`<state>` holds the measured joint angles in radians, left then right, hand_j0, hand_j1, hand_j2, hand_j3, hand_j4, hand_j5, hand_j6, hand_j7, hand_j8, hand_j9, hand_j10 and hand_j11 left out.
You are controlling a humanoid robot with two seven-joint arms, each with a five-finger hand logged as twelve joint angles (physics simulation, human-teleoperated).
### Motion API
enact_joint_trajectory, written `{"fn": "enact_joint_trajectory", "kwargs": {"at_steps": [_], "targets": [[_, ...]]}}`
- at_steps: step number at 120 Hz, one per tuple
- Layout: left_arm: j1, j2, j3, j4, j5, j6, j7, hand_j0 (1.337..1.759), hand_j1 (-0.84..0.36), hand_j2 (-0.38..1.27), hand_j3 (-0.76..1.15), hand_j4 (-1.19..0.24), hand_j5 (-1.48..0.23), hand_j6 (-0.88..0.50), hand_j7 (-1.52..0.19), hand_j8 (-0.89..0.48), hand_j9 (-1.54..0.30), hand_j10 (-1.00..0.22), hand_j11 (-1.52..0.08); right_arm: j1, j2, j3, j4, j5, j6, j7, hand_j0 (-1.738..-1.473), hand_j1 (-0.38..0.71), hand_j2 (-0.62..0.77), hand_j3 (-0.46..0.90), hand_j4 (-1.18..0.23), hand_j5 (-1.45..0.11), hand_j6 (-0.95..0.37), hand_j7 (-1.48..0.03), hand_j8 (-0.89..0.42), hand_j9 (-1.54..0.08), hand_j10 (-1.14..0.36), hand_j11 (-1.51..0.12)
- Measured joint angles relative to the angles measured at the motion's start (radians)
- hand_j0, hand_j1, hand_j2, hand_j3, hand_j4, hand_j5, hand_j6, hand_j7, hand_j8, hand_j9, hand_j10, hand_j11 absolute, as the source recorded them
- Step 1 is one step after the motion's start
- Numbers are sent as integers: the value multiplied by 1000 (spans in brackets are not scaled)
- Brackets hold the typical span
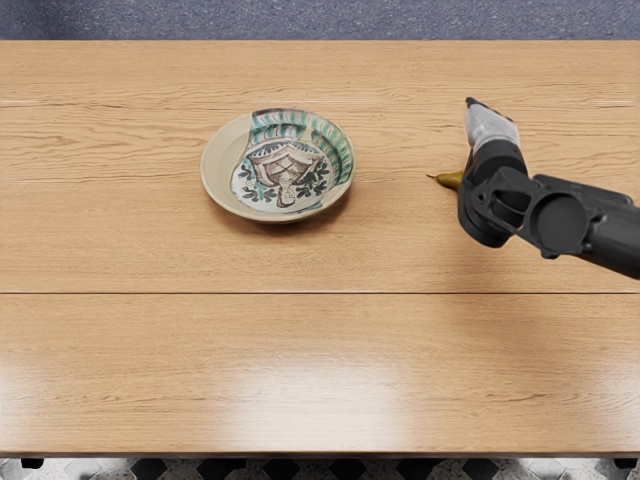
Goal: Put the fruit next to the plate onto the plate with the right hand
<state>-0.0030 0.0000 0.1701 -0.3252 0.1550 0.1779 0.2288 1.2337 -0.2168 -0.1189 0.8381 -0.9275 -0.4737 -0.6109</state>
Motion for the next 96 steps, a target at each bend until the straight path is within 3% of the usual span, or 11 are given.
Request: {"fn": "enact_joint_trajectory", "kwargs": {"at_steps": [57,78,93,96], "targets": [[0,0,0,0,0,0,0,1658,324,4,0,-20,-27,-20,-27,-20,-27,-20,-27,-38,13,-8,-5,10,1,0,-1658,46,-64,0,-332,-430,-334,-430,-333,-430,-332,-430],[0,0,0,0,0,0,0,1658,324,4,0,-20,-27,-20,-27,-20,-27,-20,-27,-60,43,-7,-37,11,15,0,-1658,84,-69,0,-369,-468,-367,-472,-379,-468,-335,-472],[0,0,0,0,0,0,0,1658,324,4,0,-20,-27,-20,-27,-20,-27,-20,-27,-73,57,-6,-55,12,20,0,-1659,56,-64,-14,-348,-434,-344,-441,-328,-436,-315,-441],[0,0,0,0,0,0,0,1658,324,4,0,-20,-27,-20,-27,-20,-27,-20,-27,-74,59,-5,-57,13,21,0,-1661,51,-110,35,-342,-426,-338,-432,-324,-427,-312,-432]]}}
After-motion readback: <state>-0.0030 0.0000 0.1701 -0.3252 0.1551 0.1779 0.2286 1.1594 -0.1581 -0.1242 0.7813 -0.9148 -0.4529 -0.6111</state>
